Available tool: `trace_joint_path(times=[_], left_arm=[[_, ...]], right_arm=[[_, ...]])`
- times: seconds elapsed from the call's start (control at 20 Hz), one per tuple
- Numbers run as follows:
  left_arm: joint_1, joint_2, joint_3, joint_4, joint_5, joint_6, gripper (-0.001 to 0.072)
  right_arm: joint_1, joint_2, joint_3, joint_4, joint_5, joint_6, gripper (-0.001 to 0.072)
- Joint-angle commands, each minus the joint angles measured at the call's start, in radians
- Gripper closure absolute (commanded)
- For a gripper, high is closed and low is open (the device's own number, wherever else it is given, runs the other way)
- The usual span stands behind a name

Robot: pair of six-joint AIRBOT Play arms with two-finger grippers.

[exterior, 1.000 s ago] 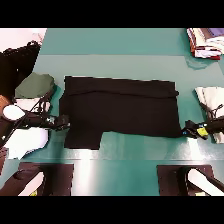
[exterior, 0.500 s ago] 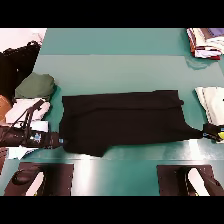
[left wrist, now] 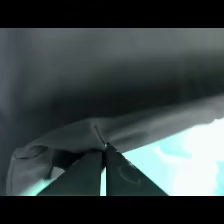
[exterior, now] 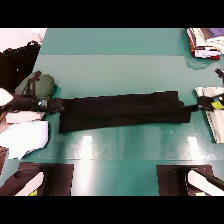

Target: Fold the shirts.

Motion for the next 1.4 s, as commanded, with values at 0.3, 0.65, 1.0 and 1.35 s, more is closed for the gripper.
trace_joint_path(times=[0.3, 0.65, 1.0, 1.35], left_arm=[[0.001, -0.351, 0.165, -0.031, 0.274, 0.034, 0.0459], [0.003, -0.345, 0.258, -0.034, -0.029, 0.078, 0.0532], [-0.068, -0.346, 0.264, -0.071, -0.032, 0.08, 0.0685], [-0.236, -0.348, 0.264, -0.071, 0.153, 0.071, 0.0685]], right_arm=[[0.107, -0.46, 0.409, 0.109, -0.017, 0.053, 0.0384], [-0.03, -0.482, 0.47, 0.278, 0.173, -0.036, 0.0382], [-0.173, -0.49, 0.203, 0.331, 0.122, -0.103, 0.0111], [-0.098, -0.576, 0.123, 0.49, 0.026, -0.184, 0.0148]])
